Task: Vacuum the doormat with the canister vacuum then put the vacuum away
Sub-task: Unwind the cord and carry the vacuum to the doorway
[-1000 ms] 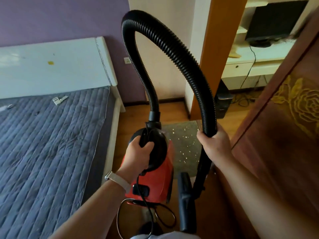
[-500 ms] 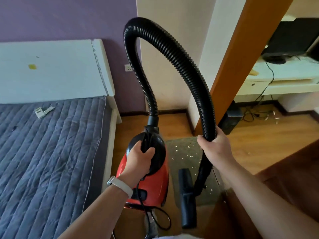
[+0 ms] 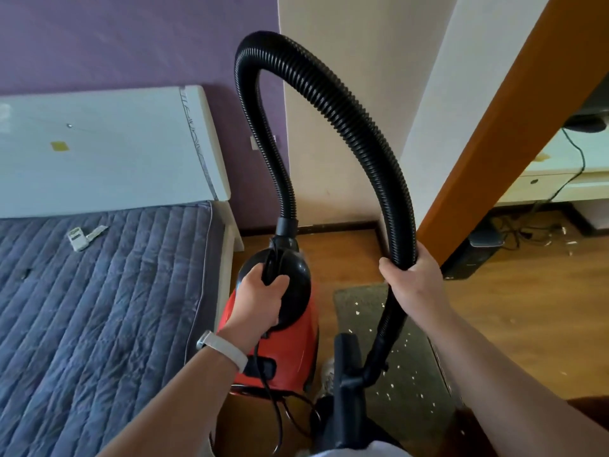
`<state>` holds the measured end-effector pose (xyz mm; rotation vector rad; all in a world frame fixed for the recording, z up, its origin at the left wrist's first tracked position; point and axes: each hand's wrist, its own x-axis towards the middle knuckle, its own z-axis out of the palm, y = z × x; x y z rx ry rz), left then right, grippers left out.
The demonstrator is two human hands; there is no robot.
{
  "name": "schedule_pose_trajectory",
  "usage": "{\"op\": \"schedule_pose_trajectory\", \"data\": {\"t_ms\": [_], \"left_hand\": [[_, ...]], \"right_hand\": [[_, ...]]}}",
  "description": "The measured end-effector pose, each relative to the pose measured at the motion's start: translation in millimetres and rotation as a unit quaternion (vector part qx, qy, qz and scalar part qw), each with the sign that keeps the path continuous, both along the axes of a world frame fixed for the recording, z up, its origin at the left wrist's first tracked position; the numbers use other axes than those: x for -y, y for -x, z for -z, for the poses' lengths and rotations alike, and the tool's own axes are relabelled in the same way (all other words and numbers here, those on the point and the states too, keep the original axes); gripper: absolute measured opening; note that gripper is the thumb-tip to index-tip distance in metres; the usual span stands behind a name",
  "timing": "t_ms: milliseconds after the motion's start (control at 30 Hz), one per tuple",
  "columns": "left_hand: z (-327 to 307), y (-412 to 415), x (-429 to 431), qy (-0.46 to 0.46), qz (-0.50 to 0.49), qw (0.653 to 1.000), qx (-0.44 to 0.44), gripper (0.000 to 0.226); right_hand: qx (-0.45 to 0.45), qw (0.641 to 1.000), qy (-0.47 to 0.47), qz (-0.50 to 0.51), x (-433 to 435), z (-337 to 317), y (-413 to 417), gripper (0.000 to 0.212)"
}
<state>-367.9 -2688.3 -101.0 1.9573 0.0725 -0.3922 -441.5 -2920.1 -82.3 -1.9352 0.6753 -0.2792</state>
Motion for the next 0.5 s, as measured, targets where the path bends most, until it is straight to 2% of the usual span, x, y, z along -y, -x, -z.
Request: {"op": "schedule_pose_trajectory", "data": {"t_ms": [133,500], "left_hand": [[10,-65,20,-0.002,-0.011,1.000,-0.015,0.006],[10,-261,96,-0.080,0.042,0.996,0.001,0.003]], "right_hand": [[-0.004,1.000,-0.017,-0.017,25,15,-69,0.016],[-0.019,0.997,-0.063,-0.028,109,31,-263,0.020]]}}
